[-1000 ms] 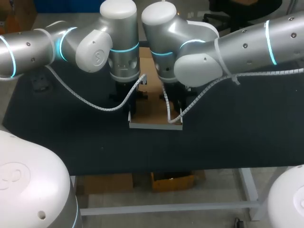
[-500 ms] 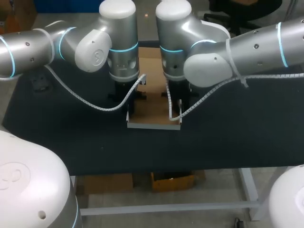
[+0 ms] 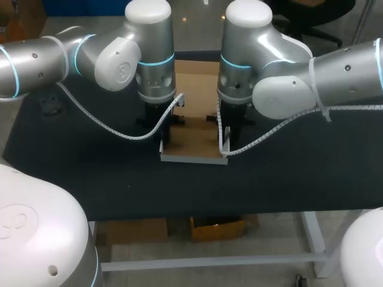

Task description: Assemble the packaging by folding the flat box into shape, placing the metal phone stand inside, and closing the box properly

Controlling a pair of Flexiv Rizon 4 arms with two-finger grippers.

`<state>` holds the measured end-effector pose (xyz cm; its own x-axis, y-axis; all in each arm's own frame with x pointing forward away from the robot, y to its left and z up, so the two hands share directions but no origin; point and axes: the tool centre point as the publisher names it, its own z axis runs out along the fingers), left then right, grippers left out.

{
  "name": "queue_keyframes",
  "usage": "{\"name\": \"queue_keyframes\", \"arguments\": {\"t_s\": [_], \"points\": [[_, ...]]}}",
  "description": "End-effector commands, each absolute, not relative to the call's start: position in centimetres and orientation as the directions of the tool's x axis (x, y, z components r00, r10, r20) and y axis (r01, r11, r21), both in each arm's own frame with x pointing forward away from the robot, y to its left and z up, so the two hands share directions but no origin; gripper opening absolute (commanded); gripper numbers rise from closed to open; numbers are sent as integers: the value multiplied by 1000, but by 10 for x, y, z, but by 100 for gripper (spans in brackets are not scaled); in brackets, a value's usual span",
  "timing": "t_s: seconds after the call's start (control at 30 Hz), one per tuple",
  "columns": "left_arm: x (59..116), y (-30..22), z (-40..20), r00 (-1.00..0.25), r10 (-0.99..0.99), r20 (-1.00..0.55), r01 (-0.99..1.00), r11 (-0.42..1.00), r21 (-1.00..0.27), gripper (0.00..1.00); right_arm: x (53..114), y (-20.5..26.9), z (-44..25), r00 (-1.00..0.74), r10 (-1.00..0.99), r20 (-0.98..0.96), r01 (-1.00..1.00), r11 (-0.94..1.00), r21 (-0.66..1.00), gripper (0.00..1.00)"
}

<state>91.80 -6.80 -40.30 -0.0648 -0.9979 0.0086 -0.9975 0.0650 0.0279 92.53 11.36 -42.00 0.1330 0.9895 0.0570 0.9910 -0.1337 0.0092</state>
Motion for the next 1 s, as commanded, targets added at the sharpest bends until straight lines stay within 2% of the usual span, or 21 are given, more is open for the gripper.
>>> {"name": "queue_keyframes", "arguments": {"t_s": [0.03, 0.67, 0.93, 1.0], "points": [[918, -68, -402, -65, -998, 4, -998, 65, 27, 0, 922, 108, -415, 128, 987, 93, 992, -130, 11, 22], [918, -68, -402, -65, -998, 4, -998, 65, 27, 0, 916, 105, -407, 96, 984, 150, 995, -95, -13, 20], [918, -68, -402, -65, -998, 4, -998, 65, 27, 0, 919, 106, -415, 47, 987, 153, 998, -40, -44, 15], [918, -68, -402, -65, -998, 4, -998, 65, 27, 0, 919, 107, -415, 43, 989, 143, 998, -37, -44, 11]]}}
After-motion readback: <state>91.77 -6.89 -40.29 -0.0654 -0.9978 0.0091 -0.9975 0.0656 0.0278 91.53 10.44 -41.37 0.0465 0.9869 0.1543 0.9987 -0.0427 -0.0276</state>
